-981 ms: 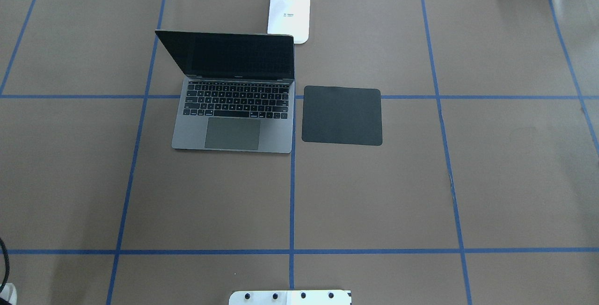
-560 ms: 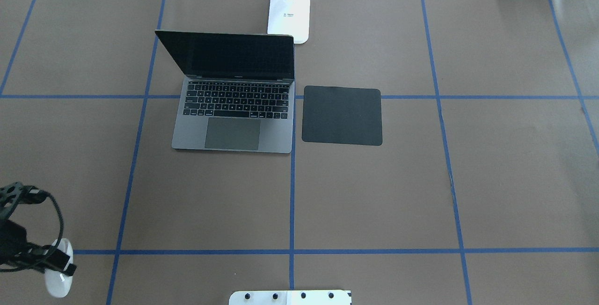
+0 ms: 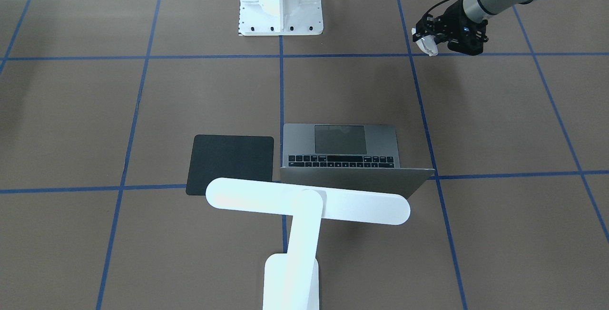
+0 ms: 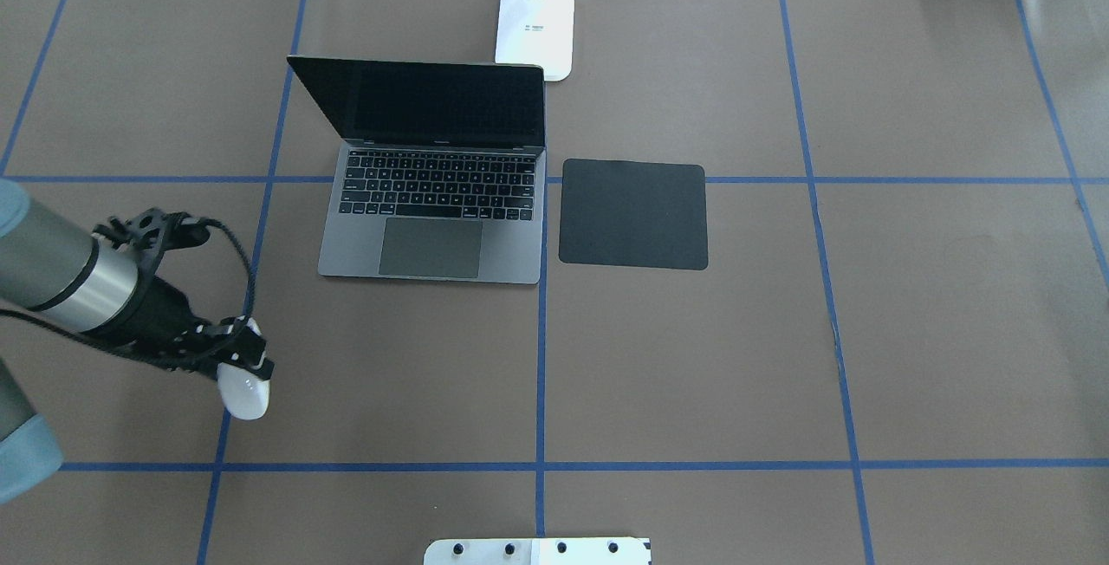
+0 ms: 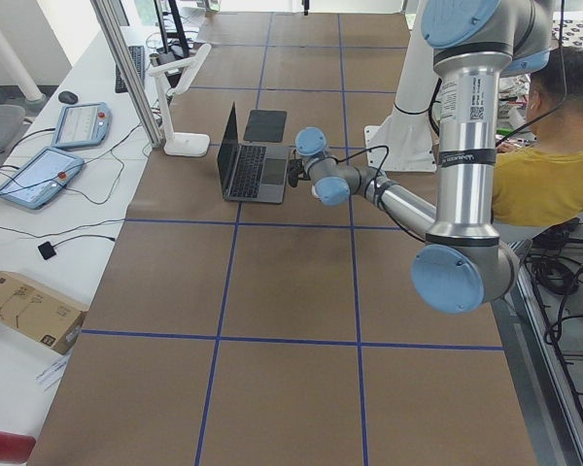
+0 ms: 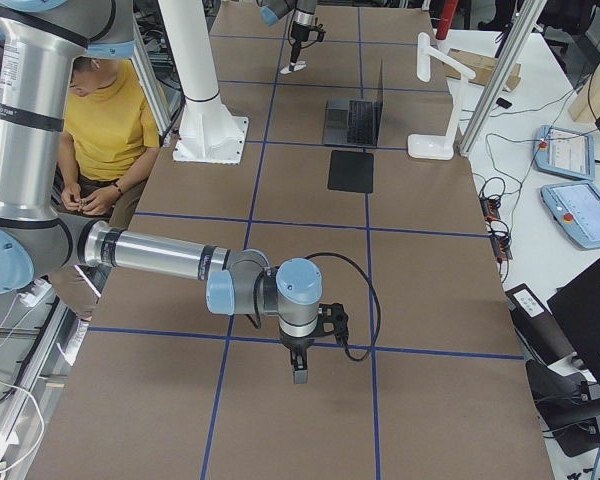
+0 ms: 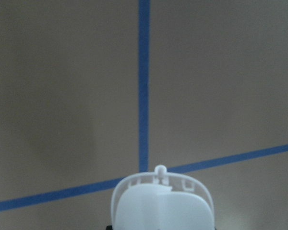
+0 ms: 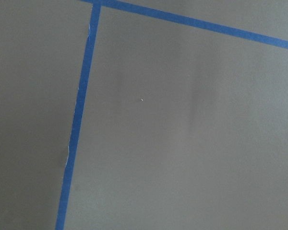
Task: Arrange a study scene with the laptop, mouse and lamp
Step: 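Carry the white mouse with the left gripper toward the mouse pad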
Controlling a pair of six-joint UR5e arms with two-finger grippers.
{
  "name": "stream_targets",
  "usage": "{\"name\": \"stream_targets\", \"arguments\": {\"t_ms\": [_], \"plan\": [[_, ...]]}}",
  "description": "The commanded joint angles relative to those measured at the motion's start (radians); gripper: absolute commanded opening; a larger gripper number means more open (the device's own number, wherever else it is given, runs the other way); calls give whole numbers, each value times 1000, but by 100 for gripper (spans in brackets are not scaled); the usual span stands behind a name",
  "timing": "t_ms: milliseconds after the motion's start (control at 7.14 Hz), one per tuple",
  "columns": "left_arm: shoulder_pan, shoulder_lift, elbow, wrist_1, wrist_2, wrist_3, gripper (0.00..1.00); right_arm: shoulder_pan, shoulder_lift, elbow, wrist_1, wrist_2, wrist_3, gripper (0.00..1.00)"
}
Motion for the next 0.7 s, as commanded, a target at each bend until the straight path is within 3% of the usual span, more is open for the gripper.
{"name": "stream_targets", "arguments": {"t_ms": [0, 280, 560], "plan": [[-21, -292, 20, 312, 12, 1, 31, 0, 1, -7, 0, -2, 6, 100], [-21, -502, 73, 506, 57, -3, 31, 0, 2, -12, -1, -1, 6, 100], [-16, -670, 259, 508, 117, -10, 31, 0, 2, -15, -1, 1, 6, 100]]}}
